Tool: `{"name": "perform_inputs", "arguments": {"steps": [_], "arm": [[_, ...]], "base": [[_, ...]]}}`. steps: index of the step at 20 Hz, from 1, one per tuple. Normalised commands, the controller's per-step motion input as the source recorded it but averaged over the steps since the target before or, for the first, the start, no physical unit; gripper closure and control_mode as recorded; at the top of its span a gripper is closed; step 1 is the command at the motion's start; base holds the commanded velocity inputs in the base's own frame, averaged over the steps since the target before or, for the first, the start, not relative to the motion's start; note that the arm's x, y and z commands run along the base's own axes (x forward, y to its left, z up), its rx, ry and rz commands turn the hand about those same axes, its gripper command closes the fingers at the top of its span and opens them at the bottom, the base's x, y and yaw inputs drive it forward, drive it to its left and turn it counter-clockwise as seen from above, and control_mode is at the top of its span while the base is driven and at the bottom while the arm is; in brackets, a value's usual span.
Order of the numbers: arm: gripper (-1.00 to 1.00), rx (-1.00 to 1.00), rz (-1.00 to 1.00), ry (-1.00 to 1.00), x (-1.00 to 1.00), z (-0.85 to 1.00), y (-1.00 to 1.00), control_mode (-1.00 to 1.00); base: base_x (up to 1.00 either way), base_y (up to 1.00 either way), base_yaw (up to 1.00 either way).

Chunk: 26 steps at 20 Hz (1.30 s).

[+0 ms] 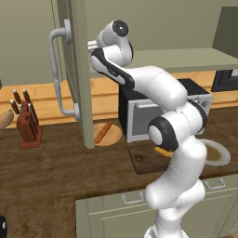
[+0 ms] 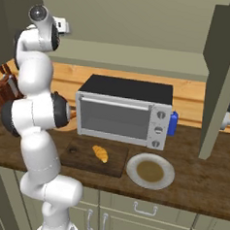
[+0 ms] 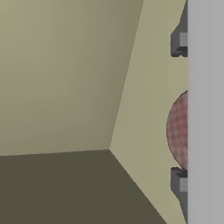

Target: From the different types of pastries on the counter, select a croissant and place it on the cutting board. Then retrieve a jar of jam from the cabinet and place it alongside the croissant on the cutting board.

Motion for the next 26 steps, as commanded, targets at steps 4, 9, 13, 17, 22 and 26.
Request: {"name": "perform_inputs", "arguments": {"steps": [4, 9, 13, 17, 22, 26], "arm": [[1.00, 0.00, 0.00, 0.00, 0.07, -0.12, 0.35, -1.00], [1.00, 0.00, 0.00, 0.00, 0.00, -0.10, 0.19, -1.00], [1.00, 0.00, 0.00, 0.00, 0.00, -0.03, 0.08, -1.00], [1.00, 0.07, 0.00, -0.04, -0.23, 0.40, -0.01, -1.00], [1.00, 0.08, 0.00, -0.12, -0.52, 0.57, -0.10, -1.00], [1.00, 0.13, 0.00, -0.28, -0.93, 0.17, -0.54, -1.00]], "base": [[0.00, 0.00, 0.00], [0.00, 0.00, 0.00], [0.00, 0.00, 0.00], [0.00, 0.00, 0.00], [0.00, 0.00, 0.00], [0.00, 0.00, 0.00]]}}
